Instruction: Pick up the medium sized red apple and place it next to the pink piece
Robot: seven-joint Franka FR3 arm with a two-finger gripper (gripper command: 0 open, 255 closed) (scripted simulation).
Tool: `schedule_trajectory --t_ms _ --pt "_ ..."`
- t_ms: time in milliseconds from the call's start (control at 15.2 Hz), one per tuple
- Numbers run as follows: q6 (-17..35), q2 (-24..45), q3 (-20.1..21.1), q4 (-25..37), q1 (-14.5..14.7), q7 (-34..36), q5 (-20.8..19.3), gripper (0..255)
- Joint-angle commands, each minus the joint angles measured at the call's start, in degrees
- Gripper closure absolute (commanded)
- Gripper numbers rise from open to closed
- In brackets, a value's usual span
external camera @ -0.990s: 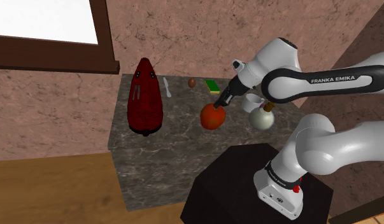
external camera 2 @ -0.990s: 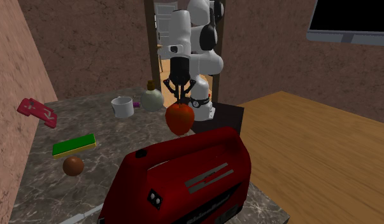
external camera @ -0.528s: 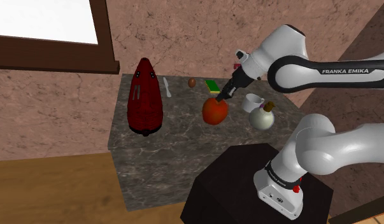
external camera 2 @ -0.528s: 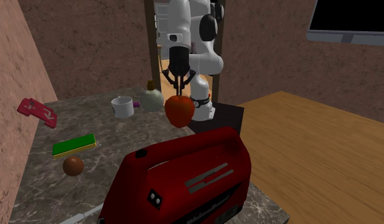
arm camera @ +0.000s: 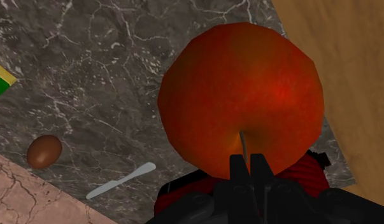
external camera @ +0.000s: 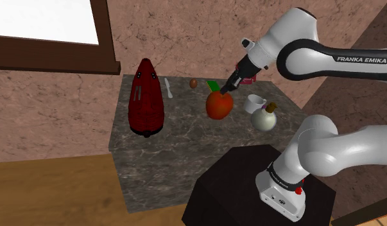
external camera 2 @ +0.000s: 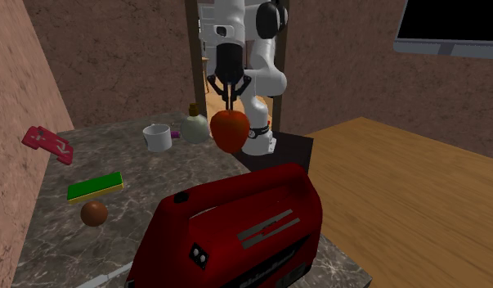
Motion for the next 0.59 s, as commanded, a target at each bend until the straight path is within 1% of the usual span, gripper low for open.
schedule_trajectory --t_ms 0,528 --pt "-1.8 -0.6 0.1 1.2 0.0 0.2 0.0 255" --pt "-7.9 -0.5 0.6 7.4 0.1 0.8 0.0 255"
